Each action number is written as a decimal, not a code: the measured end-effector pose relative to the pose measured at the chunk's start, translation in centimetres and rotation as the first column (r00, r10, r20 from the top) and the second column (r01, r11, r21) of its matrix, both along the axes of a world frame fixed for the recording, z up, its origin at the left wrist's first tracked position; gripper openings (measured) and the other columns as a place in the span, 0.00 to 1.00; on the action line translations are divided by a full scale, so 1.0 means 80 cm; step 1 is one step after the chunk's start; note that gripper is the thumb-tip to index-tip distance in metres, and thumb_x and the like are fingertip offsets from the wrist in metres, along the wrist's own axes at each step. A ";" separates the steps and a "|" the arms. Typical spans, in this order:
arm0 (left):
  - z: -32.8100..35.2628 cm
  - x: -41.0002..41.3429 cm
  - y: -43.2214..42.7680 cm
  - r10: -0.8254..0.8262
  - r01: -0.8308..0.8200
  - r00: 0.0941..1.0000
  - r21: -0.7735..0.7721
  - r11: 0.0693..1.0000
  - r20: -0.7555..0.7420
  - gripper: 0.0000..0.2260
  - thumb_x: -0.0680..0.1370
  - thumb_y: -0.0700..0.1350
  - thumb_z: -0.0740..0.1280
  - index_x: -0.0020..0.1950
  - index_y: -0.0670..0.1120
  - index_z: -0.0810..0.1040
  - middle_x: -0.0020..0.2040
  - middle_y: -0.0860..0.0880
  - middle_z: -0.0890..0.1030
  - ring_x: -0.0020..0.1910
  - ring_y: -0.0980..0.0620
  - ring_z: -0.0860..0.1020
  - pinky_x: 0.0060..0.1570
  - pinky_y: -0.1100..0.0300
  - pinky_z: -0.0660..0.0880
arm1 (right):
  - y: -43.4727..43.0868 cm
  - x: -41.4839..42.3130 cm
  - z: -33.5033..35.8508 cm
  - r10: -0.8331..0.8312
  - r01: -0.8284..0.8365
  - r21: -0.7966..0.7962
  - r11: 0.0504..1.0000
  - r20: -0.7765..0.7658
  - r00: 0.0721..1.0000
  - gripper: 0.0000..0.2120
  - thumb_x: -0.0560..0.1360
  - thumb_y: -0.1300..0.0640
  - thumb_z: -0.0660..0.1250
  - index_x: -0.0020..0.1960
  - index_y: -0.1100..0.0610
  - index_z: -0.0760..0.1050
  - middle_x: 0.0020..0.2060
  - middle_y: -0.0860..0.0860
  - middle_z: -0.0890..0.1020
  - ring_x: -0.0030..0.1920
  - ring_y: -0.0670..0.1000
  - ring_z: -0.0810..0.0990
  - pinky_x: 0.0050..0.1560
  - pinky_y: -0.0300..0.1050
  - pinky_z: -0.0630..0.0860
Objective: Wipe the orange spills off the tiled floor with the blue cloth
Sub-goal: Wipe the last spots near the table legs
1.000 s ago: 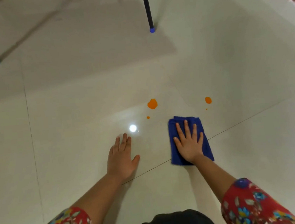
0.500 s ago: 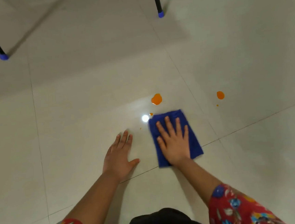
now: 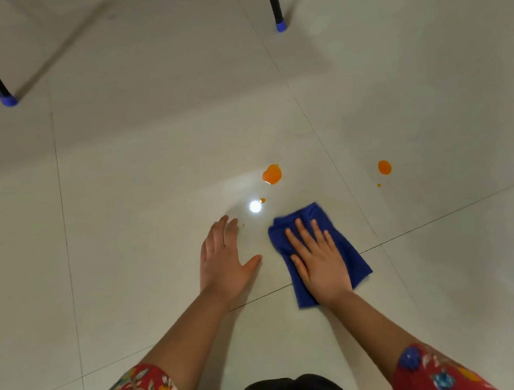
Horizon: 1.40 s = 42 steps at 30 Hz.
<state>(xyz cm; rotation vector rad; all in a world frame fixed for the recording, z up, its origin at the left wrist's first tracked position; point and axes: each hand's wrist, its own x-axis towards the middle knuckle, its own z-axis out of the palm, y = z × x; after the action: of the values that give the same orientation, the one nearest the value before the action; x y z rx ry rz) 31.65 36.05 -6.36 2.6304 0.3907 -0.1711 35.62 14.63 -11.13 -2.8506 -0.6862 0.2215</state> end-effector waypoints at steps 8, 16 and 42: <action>-0.004 0.009 0.002 -0.099 0.099 0.995 0.004 0.995 -0.022 0.36 0.75 0.60 0.64 0.77 0.50 0.55 0.79 0.52 0.50 0.78 0.51 0.48 0.75 0.56 0.49 | -0.056 0.040 0.004 -0.287 0.287 0.106 0.952 -0.012 0.958 0.26 0.80 0.48 0.48 0.74 0.55 0.65 0.75 0.53 0.63 0.76 0.59 0.58 0.73 0.60 0.61; -0.007 0.051 -0.038 -0.345 0.345 0.938 -0.009 0.939 0.037 0.33 0.75 0.55 0.69 0.76 0.45 0.62 0.79 0.48 0.55 0.78 0.46 0.54 0.74 0.49 0.56 | -0.103 -0.042 0.009 -0.113 0.115 0.060 0.992 -0.032 0.993 0.23 0.82 0.46 0.50 0.76 0.47 0.59 0.76 0.46 0.60 0.78 0.54 0.54 0.73 0.58 0.58; -0.047 0.083 -0.109 -0.574 0.582 0.812 0.088 0.808 -0.103 0.38 0.74 0.68 0.44 0.77 0.52 0.33 0.76 0.53 0.30 0.75 0.55 0.30 0.69 0.58 0.27 | -0.138 0.238 0.014 -0.625 0.625 0.018 0.780 -0.024 0.780 0.24 0.83 0.52 0.49 0.78 0.51 0.55 0.78 0.51 0.56 0.78 0.56 0.53 0.73 0.59 0.55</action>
<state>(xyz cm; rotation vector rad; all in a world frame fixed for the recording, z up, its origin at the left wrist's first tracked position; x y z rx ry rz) 38.26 27.29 -10.14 2.7832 -0.4160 -0.4527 54.67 3.58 -10.02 -2.8567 0.2912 0.1238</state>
